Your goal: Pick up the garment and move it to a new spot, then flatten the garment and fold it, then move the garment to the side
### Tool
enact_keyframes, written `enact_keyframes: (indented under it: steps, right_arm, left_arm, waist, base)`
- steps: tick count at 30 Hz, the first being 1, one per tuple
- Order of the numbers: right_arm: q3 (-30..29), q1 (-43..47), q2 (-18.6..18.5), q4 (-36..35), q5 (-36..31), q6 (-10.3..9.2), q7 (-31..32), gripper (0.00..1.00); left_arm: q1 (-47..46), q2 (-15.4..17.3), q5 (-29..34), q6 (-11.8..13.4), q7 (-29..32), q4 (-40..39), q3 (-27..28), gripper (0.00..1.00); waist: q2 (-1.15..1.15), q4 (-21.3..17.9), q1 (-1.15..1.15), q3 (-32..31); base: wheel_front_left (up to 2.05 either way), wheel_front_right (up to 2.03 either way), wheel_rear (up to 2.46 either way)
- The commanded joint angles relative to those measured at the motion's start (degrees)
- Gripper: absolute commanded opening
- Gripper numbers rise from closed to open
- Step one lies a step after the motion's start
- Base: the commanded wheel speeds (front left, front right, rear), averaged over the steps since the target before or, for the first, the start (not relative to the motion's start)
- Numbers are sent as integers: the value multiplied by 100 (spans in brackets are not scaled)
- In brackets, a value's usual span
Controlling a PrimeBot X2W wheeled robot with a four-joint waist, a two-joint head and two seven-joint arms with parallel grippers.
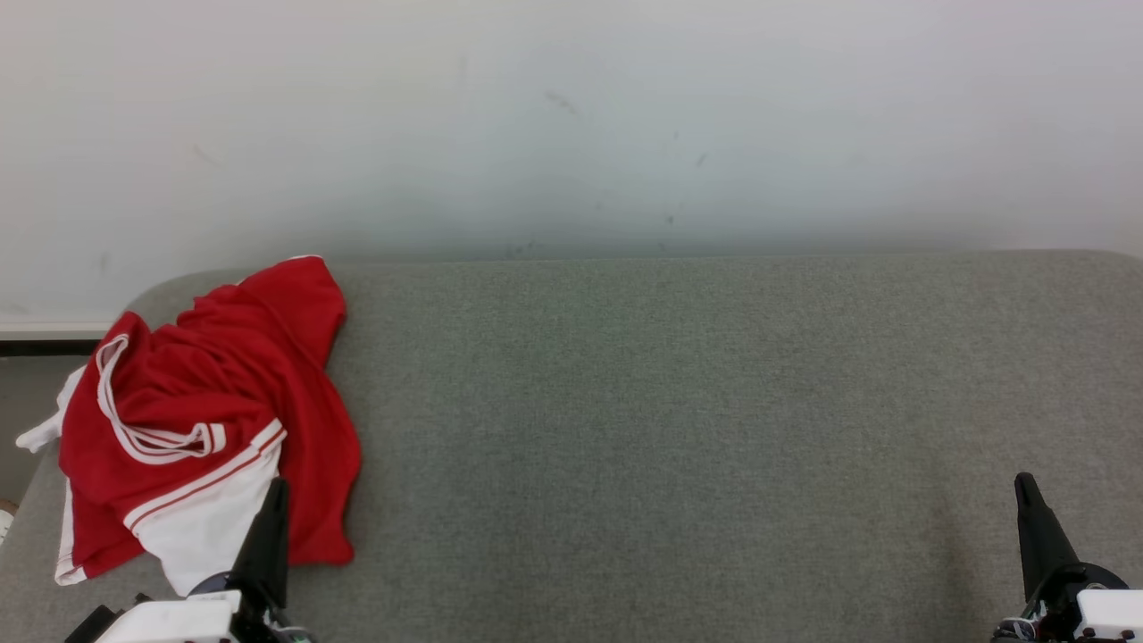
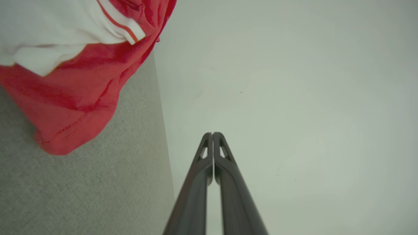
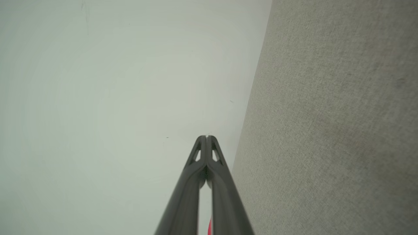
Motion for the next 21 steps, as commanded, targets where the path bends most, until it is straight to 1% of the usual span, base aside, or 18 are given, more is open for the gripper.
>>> enact_keyframes:
  steps: [1,19,20,21]
  right_arm:
    - [-17,-67,-45,15,12,-13,14,0]
    - [-17,-67,-46,15,12,-13,14,0]
    - [0,0,0,0,0,0,0,100]
    - [2,17,10,22,-1,0,-4,100]
  left_arm:
    - [-50,15,73,-31,16,0,4,0]
    - [-50,15,73,-31,16,0,4,0]
    - [0,0,1,0,0,0,0,100]
    - [15,-7,0,2,-7,28,-2,100]
  waist:
    - [0,0,0,0]
    - [0,0,0,0]
    - [0,0,0,0]
    - [0,0,0,0]
  base:
    - [0,0,0]
    - [0,0,0]
    - [0,0,0]
    - [0,0,0]
